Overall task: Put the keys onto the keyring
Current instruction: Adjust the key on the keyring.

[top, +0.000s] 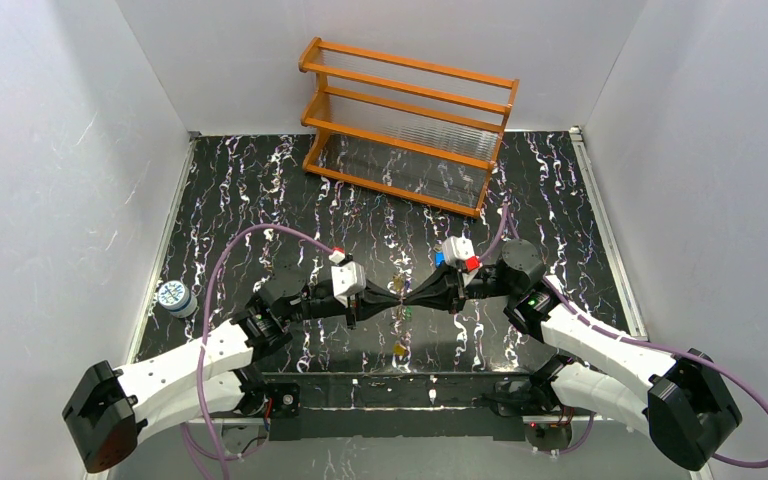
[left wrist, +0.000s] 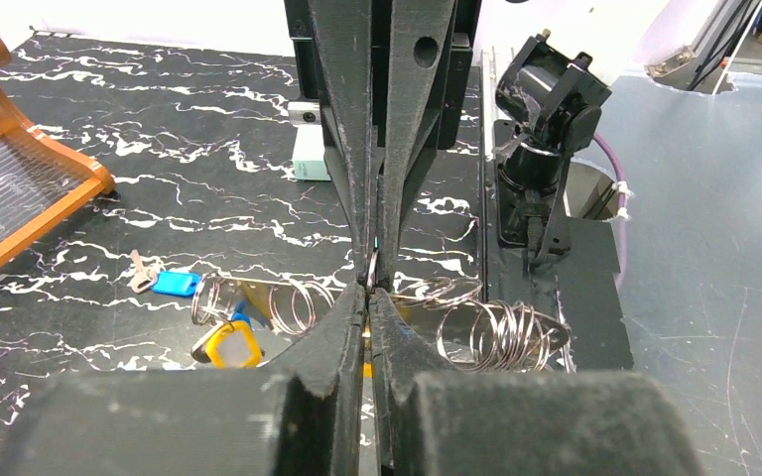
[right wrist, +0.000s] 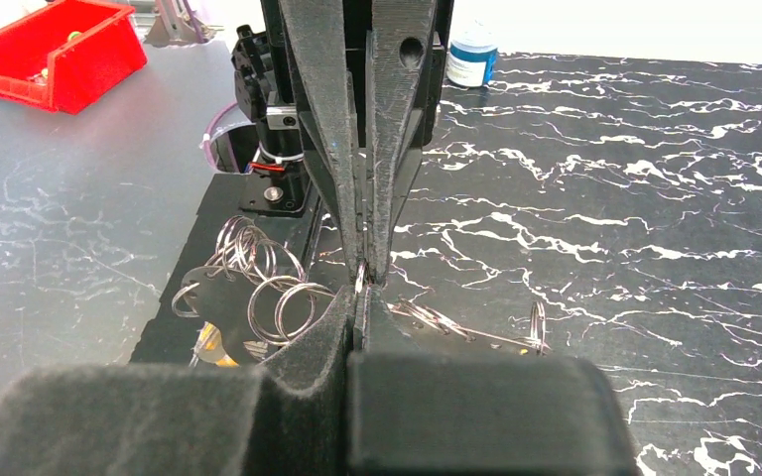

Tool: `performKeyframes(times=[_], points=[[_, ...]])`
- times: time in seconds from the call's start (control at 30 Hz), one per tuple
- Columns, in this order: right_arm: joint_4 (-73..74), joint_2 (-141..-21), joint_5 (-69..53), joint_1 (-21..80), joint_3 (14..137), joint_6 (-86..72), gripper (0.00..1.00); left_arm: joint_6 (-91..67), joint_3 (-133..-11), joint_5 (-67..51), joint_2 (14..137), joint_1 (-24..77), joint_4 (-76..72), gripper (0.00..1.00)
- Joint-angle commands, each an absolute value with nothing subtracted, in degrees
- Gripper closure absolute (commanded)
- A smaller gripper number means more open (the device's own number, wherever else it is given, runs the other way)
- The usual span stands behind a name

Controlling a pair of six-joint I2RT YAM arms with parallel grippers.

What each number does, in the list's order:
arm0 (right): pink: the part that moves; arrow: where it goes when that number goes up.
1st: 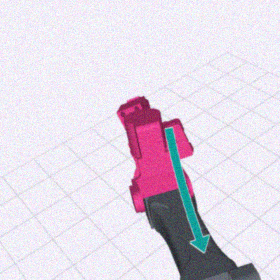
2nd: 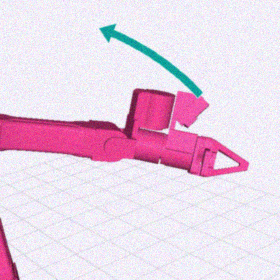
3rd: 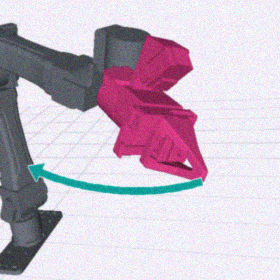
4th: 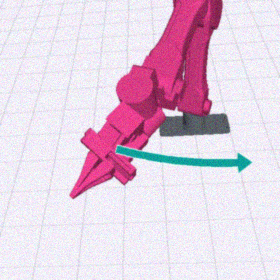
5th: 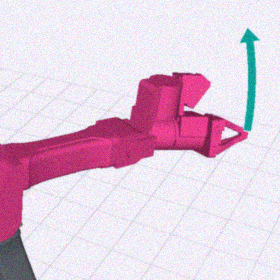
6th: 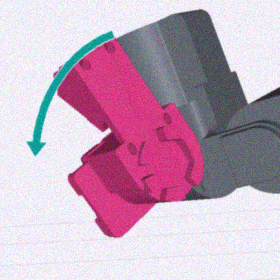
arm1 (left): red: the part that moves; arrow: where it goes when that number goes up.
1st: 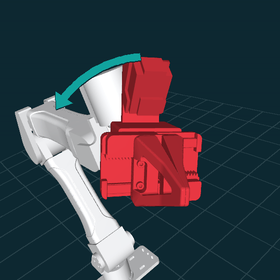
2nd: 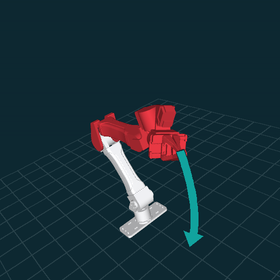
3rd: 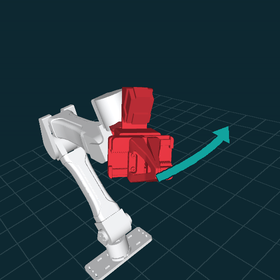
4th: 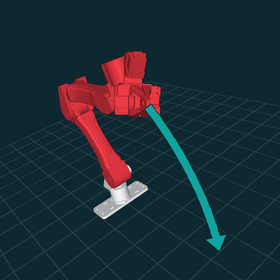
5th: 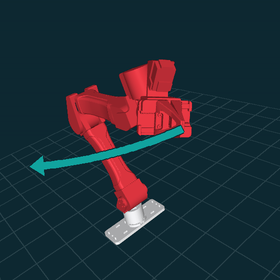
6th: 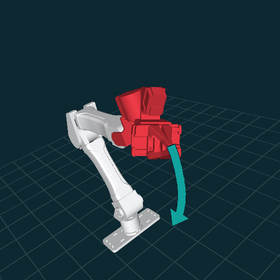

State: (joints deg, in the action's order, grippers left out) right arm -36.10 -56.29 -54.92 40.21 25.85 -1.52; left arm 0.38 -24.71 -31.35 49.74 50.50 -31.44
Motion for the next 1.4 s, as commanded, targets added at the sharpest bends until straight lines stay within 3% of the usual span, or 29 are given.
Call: performKeyframes(times=[0.0, 0.1, 0.3, 0.43, 0.73, 0.97, 1.37], points=[[-38.1, -54.9, -53.4, 40.2, 28.7, -1.2, 0.99, 0.9, -24.7, -31.5, 49.9, 50.7, -31.8, 1.0], [-37.0, -54.2, -51.6, 40.2, 28.7, -0.9, 0.95, 1.9, -26.1, -30.6, 49.3, 50.8, -28.5, 1.0], [-33.9, -52.8, -48.9, 40.1, 29.7, 0.7, 0.55, 8.3, -33.3, -28.1, 48.5, 50.8, -12.2, 1.0], [-31.2, -52.9, -48.2, 40.2, 32.0, 2.5, 0.41, 12.5, -39.7, -27.4, 50.6, 50.8, -0.9, 1.0], [-30.4, -58.2, -48.2, 41.2, 35.2, -0.6, 0.43, 20.7, -54.0, -20.9, 58.0, 51.0, 23.7, 1.0], [-32.5, -61.9, -44.4, 44.6, 34.6, -2.8, 0.57, 20.7, -55.2, -22.1, 58.8, 51.1, 23.1, 1.0], [-32.1, -65.5, -41.2, 45.4, 33.7, -5.0, 0.58, 18.0, -52.7, -23.3, 57.1, 51.2, 18.0, 1.0]])
